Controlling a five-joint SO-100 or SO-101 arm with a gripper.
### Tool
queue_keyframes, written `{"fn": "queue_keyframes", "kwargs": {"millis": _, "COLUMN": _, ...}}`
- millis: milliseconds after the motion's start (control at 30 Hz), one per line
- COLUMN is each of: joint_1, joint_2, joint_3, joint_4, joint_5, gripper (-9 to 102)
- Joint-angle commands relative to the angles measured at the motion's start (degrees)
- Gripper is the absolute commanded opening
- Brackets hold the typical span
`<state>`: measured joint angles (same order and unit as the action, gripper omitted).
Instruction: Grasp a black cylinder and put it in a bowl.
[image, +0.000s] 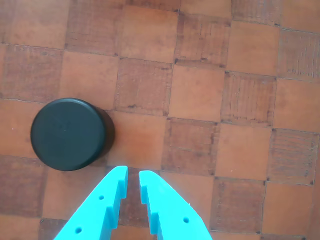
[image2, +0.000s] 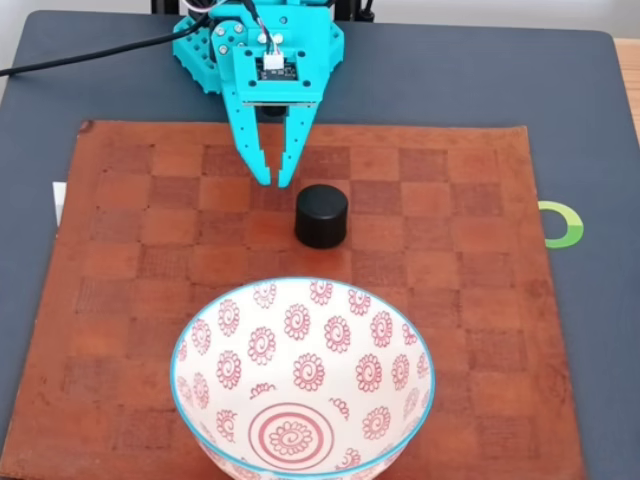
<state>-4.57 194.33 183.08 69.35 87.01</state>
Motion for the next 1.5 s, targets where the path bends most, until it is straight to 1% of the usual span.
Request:
{"fn": "queue_keyframes", "kwargs": {"millis": 0, "joint_1": 0.2, "joint_2": 2.7, "joint_3": -0.8, "joint_4": 0.1, "joint_5": 1.2, "gripper": 0}}
{"fn": "queue_keyframes", "kwargs": {"millis": 833, "joint_1": -0.1, "joint_2": 2.0, "joint_3": -1.8, "joint_4": 0.2, "joint_5": 1.2, "gripper": 0}}
{"fn": "queue_keyframes", "kwargs": {"millis": 1467, "joint_1": 0.2, "joint_2": 1.8, "joint_3": -6.8, "joint_4": 1.1, "joint_5": 2.2, "gripper": 0}}
